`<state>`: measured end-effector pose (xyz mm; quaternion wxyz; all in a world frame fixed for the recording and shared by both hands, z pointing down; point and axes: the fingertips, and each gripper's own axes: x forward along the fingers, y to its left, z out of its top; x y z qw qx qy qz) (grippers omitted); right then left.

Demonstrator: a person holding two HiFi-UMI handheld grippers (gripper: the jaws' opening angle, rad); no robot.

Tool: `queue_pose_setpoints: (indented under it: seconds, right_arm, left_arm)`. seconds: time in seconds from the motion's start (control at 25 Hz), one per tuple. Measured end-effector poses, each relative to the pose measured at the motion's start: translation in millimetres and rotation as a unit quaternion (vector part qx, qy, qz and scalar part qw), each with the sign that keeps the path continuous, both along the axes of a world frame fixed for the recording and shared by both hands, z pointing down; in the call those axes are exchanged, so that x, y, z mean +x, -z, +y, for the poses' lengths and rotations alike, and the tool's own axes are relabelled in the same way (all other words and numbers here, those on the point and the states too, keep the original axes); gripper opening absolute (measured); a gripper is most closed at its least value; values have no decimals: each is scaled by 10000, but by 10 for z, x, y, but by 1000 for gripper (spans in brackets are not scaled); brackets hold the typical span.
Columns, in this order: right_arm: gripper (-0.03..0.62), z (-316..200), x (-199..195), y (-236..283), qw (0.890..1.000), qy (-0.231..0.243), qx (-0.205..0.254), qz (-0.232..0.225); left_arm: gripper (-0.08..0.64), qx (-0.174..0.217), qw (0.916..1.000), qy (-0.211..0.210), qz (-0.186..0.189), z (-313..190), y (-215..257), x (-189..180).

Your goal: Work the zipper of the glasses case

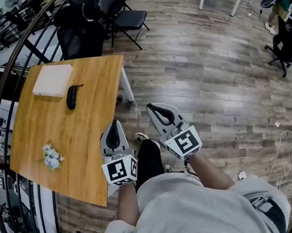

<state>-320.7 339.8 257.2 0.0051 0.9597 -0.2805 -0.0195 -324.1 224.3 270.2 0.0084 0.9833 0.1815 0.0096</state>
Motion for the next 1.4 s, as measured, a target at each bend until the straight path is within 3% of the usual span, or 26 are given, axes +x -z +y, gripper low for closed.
queue_pose_setpoints:
  seconds: [0.4,0.64,0.96,1.2,1.32,1.4]
  right_arm:
    - [25,-223,1633,-262,9993,-7,-160,-346]
    - [25,-542,2519,-274,9952,616,-471,-591]
    - [26,-1289,3166,-321,9827,1590,-734,-599]
    - [26,-1927,3342,-483,9533,2705,-1224,-561]
    - [25,-2184,3418,-558,9428,3022,-1285,-577]
    - [26,-2360,3456,-628,9300,3356,-1387,-574]
  left_arm:
    - [21,-75,9993,-165,-336,-250,-351,1704]
    - [21,-175,9979,-9,-619,-560,-400,2554]
    - [21,-371,9938,610,-850,-1201,-557,3024]
    - [21,-544,9827,1435,-1041,-1735,-838,2981]
    - [21,-597,9743,1835,-1159,-1992,-949,2924]
    - [21,-644,9668,2142,-1234,-2136,-1019,2892]
